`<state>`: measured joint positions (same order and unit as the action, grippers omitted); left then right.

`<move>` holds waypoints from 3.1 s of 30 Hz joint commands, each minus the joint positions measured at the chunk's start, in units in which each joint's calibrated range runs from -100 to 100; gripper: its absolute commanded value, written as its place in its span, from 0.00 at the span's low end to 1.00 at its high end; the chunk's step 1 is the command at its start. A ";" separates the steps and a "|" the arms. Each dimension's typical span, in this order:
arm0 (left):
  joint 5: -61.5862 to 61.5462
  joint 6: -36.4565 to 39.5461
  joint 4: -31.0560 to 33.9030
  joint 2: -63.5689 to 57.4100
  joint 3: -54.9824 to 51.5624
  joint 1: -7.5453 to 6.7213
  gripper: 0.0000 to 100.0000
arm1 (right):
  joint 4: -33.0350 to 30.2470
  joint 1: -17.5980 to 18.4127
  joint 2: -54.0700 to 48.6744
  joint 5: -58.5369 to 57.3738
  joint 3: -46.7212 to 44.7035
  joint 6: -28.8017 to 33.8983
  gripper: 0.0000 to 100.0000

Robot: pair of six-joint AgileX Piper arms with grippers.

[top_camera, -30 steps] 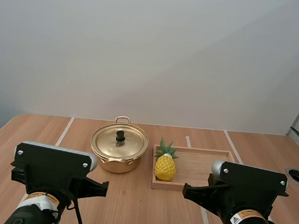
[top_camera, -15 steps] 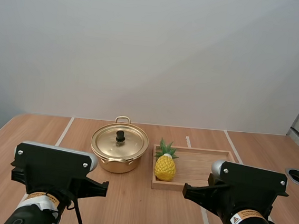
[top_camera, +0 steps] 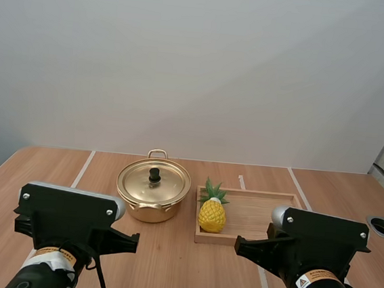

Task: Open the pot, put the pineapple inside, and close it

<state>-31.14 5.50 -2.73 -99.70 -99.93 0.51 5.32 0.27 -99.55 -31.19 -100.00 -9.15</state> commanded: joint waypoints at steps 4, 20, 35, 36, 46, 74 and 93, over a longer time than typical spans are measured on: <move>1.93 0.37 0.42 -0.30 -0.07 -0.02 0.00 | -0.48 -0.20 -0.45 0.10 0.00 -0.16 0.00; 1.93 0.37 0.42 -0.30 -0.07 -0.02 0.00 | 4.06 -0.20 -0.45 0.10 0.00 -0.16 0.00; 1.93 0.37 -0.01 -0.30 -0.07 -0.02 0.00 | 4.16 -0.20 -0.45 2.77 0.00 -0.16 0.00; 1.93 0.37 -0.01 -0.30 -0.07 -0.02 0.00 | 4.16 -0.20 -0.45 2.77 0.00 -0.16 0.00; 30.53 0.37 0.01 -0.30 -0.07 -0.02 0.00 | 3.91 -0.20 -0.45 37.44 0.00 -0.16 0.00; 45.89 -4.15 1.72 -0.16 21.40 -0.02 0.00 | 4.84 -0.06 2.98 26.04 25.54 -12.28 0.00; 3.65 -1.69 1.24 23.88 58.72 -0.02 0.00 | 0.64 -0.06 27.07 11.14 57.44 -12.47 0.00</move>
<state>-20.38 3.05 -0.99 -80.35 -46.23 0.51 6.91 0.27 -76.58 -15.58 -46.88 -21.21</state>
